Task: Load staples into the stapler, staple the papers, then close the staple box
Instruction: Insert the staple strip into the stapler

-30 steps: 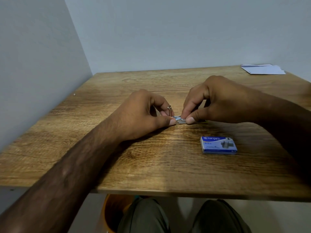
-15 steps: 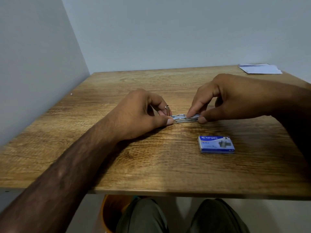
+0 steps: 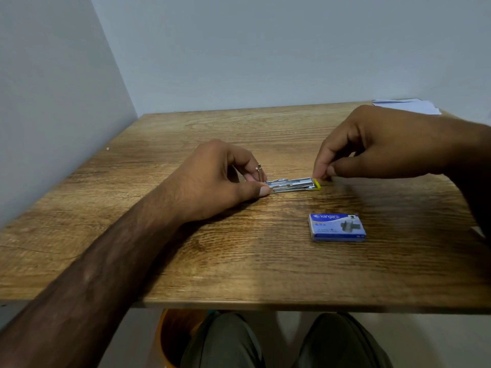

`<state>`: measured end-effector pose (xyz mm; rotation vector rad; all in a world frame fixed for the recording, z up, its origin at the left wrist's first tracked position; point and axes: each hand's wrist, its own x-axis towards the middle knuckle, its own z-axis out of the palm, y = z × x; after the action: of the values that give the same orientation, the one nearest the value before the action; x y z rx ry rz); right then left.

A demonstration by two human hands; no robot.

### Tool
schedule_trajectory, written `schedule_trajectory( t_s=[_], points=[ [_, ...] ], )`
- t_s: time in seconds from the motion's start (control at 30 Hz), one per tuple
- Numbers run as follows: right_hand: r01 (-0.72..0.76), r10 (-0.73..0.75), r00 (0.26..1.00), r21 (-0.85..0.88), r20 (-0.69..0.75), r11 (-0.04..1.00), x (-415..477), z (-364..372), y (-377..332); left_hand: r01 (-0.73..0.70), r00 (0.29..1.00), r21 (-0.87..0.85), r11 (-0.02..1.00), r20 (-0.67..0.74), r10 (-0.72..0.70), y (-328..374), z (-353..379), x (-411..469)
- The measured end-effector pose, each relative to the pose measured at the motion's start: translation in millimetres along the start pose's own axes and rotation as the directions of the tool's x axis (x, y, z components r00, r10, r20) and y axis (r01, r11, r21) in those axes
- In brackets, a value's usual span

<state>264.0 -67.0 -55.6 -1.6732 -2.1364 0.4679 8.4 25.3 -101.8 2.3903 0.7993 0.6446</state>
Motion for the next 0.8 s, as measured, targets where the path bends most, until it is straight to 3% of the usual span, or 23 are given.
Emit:
schedule_trajectory(
  t_s=[0.13,0.27,0.37,0.47,0.7,0.8],
  points=[
    [0.000,-0.003,1.000,0.096,0.031,0.995,3.2,4.8,-1.1,-0.004,1.000,0.002,1.000,-0.015,0.004,-2.5,0.3,0.8],
    [-0.016,0.019,0.998,-0.054,0.056,0.998,10.7,14.4,-1.0,-0.006,0.999,-0.058,0.998,-0.053,0.003,-6.6,1.5,1.0],
    [-0.035,0.038,0.999,-0.070,0.036,0.997,13.0,17.2,-0.8,-0.013,0.990,-0.210,0.978,-0.138,-0.017,-9.2,0.7,1.6],
    [-0.039,0.041,0.999,-0.101,0.013,0.994,14.6,19.6,-1.1,-0.041,0.982,-0.228,0.973,-0.189,-0.003,-7.1,4.1,2.2],
    [-0.047,0.046,0.999,-0.109,-0.010,0.993,17.0,21.8,-3.5,-0.107,0.966,0.048,0.993,-0.231,0.115,4.3,15.1,4.0],
    [-0.046,0.045,0.999,-0.085,-0.011,0.995,18.0,22.8,-4.9,-0.116,0.966,0.057,0.992,-0.227,0.126,4.3,14.9,5.2]
  ],
)
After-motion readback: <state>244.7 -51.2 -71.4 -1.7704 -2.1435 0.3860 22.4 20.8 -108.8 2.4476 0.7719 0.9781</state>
